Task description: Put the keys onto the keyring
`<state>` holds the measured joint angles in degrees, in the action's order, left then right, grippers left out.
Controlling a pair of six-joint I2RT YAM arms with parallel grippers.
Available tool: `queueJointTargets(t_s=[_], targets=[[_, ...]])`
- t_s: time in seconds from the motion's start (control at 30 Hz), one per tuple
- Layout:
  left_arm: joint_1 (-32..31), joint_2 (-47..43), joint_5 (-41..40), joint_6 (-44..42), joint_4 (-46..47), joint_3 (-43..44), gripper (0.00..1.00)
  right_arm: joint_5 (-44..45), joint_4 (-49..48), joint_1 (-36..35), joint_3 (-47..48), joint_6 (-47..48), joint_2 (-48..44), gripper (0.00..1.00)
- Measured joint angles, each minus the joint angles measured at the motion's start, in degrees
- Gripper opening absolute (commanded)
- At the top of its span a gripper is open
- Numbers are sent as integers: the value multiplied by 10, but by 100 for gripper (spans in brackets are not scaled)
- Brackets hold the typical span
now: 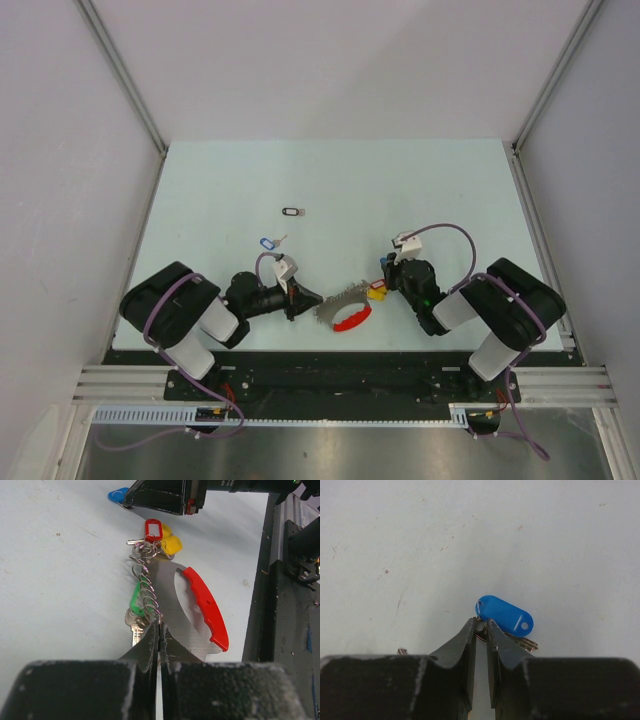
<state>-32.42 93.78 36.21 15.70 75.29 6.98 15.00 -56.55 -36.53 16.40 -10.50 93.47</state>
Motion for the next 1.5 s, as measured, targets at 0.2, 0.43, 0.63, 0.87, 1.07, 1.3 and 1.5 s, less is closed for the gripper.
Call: queueJointTargets(t_s=[0.2, 0.43, 0.63, 0.87, 1.07, 1.3, 1.5], targets=[[0, 0, 0, 1, 0, 0, 0, -4, -14, 0, 3, 2, 17, 17], [0, 0, 0, 4, 0, 0, 0, -4, -22, 0, 5, 9, 23, 17], [0, 0, 0, 4, 0, 0, 1, -4, -24, 0, 10, 18, 23, 17], [0, 0, 0, 4, 0, 0, 0, -6, -25, 0, 17, 25, 30, 16], [0, 0, 0, 4, 0, 0, 0, -7, -25, 0, 17, 26, 33, 14], [0, 0, 0, 4, 0, 0, 0, -7, -28, 0, 17, 28, 35, 1], [0, 0, 0, 4, 0, 0, 1, -7, -27, 0, 17, 32, 35, 0]])
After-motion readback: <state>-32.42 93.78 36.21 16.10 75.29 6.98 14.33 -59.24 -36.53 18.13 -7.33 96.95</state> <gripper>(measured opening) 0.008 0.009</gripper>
